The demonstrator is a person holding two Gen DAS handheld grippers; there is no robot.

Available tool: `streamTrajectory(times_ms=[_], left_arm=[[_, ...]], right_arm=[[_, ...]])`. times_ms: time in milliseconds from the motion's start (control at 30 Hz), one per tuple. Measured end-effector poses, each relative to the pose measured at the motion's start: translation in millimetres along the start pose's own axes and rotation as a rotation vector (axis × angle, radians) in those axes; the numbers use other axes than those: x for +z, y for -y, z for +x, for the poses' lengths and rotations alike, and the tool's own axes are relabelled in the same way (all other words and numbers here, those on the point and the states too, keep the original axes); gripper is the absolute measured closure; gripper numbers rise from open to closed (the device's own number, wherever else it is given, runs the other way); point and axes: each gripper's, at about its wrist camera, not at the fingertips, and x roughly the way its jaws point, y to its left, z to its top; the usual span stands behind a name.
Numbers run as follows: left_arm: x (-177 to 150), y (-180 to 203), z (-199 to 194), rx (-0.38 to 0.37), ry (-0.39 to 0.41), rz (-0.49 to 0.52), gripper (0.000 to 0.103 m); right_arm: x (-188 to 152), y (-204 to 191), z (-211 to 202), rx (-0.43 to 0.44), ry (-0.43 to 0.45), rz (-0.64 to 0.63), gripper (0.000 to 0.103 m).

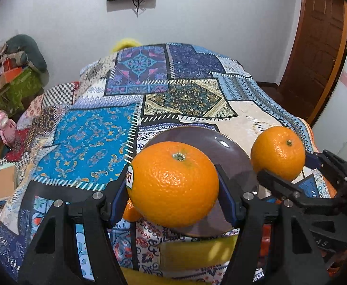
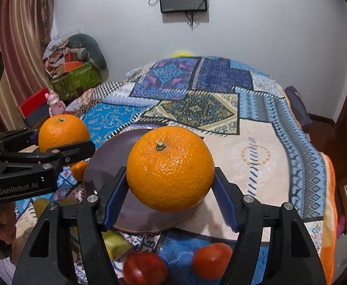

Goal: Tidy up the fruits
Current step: 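Lift the oranges and carry them over the purple plate with both grippers, then lower both oranges onto the purple plate and open both grippers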

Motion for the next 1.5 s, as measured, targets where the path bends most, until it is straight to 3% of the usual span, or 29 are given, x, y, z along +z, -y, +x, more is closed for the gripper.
streamTrajectory(times_ms=[667, 867, 1233, 1500], left_arm=[[9.8, -10.4, 50.3, 0.012, -0.084, 0.019, 0.037], [8.4, -13.4, 67.9, -0.033, -0.141, -0.004, 0.037], [10.2, -2.7, 74.3, -0.027, -0.157, 0.020, 0.037], [7.5, -4.6, 88.7, -0.034, -0.228, -0.003, 0.037]], right_arm=[[7.1, -8.7, 60.0, 0.060, -0.176, -0.100, 0.037], [8.5, -11.6, 69.1, 0.065, -0.197, -0.122, 0.037], [7.4, -11.3, 76.2, 0.110, -0.220, -0.116, 0.037], [3.5, -12.2, 75.3, 0.115, -0.242, -0.142, 0.034]])
